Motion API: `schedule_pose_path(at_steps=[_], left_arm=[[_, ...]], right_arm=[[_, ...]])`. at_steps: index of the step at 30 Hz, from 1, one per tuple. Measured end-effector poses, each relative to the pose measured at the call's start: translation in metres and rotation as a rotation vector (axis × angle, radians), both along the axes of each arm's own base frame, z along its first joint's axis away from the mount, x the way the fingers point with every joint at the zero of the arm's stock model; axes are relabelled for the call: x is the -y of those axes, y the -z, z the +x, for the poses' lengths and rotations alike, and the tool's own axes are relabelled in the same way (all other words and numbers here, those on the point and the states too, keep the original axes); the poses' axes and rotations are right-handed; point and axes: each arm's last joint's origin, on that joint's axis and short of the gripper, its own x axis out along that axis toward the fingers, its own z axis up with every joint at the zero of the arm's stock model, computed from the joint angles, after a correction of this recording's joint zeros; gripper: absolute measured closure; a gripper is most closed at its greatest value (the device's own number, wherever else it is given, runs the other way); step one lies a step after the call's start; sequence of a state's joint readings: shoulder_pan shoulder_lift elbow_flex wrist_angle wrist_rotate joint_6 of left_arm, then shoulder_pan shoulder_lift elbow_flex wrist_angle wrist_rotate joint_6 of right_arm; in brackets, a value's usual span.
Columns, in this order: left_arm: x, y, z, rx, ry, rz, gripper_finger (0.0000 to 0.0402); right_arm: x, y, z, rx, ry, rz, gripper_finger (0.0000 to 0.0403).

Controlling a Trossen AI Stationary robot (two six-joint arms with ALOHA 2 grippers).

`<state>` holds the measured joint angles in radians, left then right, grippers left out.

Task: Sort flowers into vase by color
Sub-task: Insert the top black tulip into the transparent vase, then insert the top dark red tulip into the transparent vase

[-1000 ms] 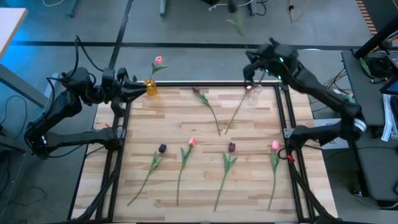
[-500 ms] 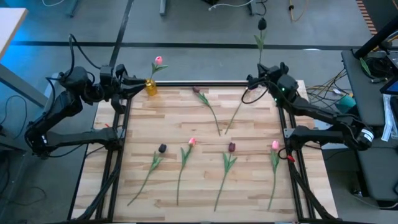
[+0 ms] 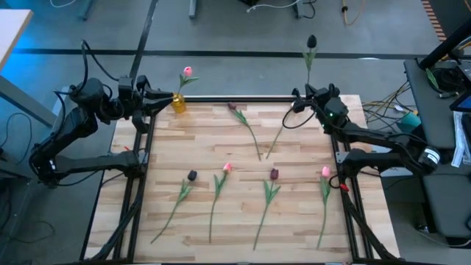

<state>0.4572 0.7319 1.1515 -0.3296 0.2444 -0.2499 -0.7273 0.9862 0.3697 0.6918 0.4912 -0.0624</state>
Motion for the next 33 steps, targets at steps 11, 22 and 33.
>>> schedule_pose_path(at_steps=[11, 22, 33], left_arm=[[0.0, 0.0, 0.0, 0.003, -0.001, -0.022, 0.0325], [0.0, 0.0, 0.0, 0.005, -0.001, -0.026, 0.0325], [0.0, 0.0, 0.0, 0.006, 0.001, -0.031, 0.0325]], right_arm=[[0.001, 0.026, -0.002, 0.025, 0.025, 0.041, 0.0369], [0.002, 0.026, -0.001, 0.022, 0.026, 0.045, 0.0281], [0.001, 0.001, -0.002, 0.041, 0.027, 0.082, 0.0228]])
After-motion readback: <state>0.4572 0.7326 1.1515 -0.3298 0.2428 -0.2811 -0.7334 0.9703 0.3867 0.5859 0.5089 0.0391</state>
